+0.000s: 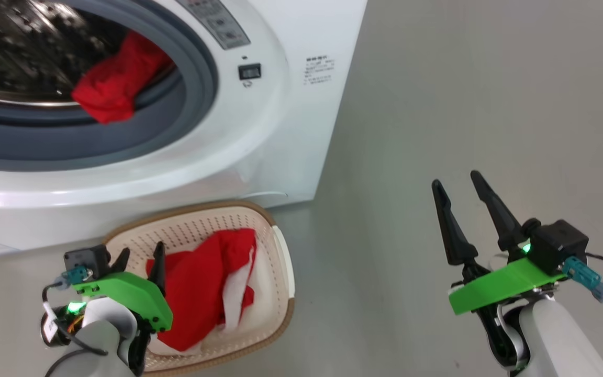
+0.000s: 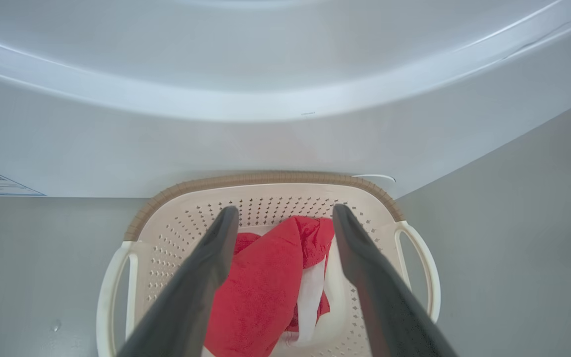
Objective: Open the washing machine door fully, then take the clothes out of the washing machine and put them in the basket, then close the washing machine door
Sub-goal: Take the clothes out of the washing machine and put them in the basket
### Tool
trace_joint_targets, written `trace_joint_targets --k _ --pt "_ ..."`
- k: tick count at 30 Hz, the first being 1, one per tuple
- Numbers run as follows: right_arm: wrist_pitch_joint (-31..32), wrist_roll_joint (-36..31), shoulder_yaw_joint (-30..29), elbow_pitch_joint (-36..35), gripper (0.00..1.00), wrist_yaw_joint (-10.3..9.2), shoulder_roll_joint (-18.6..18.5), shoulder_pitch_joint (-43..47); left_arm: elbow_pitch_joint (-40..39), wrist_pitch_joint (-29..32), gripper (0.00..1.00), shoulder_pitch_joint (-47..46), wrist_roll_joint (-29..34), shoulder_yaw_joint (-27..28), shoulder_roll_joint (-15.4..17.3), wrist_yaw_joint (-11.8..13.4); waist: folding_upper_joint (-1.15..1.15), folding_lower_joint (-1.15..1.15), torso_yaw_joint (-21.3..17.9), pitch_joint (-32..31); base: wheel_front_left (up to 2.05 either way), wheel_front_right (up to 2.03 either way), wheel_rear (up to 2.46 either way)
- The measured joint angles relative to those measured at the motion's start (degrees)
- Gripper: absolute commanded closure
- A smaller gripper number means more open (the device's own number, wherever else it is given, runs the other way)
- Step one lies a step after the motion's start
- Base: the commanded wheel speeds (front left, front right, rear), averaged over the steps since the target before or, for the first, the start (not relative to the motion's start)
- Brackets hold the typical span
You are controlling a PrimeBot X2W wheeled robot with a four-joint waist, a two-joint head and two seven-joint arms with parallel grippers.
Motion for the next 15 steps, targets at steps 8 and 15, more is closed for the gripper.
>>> trace_joint_targets --k 8,15 --pt "0.01 -0.52 -1.53 -0.15 0.00 0.00 0.03 2.89 -16.11 -0.34 0.00 8.19 1.48 2.34 0.04 0.79 0.00 0.00 2.10 -5.09 0.00 0.00 0.00" --pt "0.01 -2.40 -2.15 -0.35 0.00 0.00 0.07 5.71 -29.70 -0.34 0.00 17.51 3.56 4.69 -0.56 1.51 0.00 0.00 3.67 -10.23 0.00 0.00 0.00"
